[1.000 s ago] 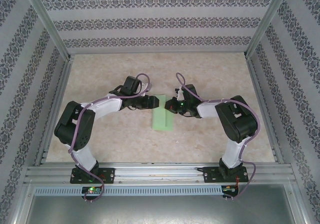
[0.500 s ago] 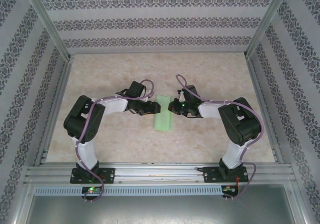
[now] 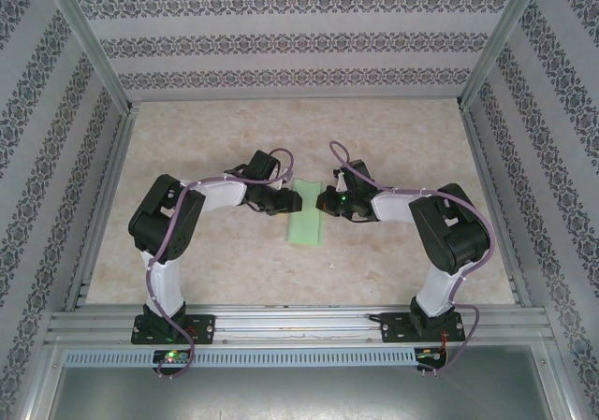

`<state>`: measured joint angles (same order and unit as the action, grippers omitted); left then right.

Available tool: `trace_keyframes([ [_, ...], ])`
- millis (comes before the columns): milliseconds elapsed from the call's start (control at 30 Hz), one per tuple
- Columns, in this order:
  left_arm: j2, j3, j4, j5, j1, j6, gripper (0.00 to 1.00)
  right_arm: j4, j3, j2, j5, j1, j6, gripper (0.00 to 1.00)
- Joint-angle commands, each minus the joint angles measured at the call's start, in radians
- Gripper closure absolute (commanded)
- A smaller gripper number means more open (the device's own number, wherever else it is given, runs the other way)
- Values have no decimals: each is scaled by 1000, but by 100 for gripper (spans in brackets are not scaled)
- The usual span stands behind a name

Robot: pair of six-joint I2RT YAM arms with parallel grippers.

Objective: Fold a paper plane with a square sheet of paper (fold left side to right side)

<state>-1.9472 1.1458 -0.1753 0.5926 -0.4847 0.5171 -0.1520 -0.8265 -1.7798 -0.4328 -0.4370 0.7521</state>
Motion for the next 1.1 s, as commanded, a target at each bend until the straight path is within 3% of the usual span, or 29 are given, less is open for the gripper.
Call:
trace_keyframes([
  [0, -42, 27, -69, -37, -37, -14, 59, 15, -3, 26, 21, -14, -21, 95],
  [367, -45, 19, -151, -134, -71, 6, 59, 78, 51, 141, 87, 41, -54, 64],
  [1067, -81, 23, -195, -219, -151, 128, 54, 118, 116, 253, 97, 123, -82, 60],
])
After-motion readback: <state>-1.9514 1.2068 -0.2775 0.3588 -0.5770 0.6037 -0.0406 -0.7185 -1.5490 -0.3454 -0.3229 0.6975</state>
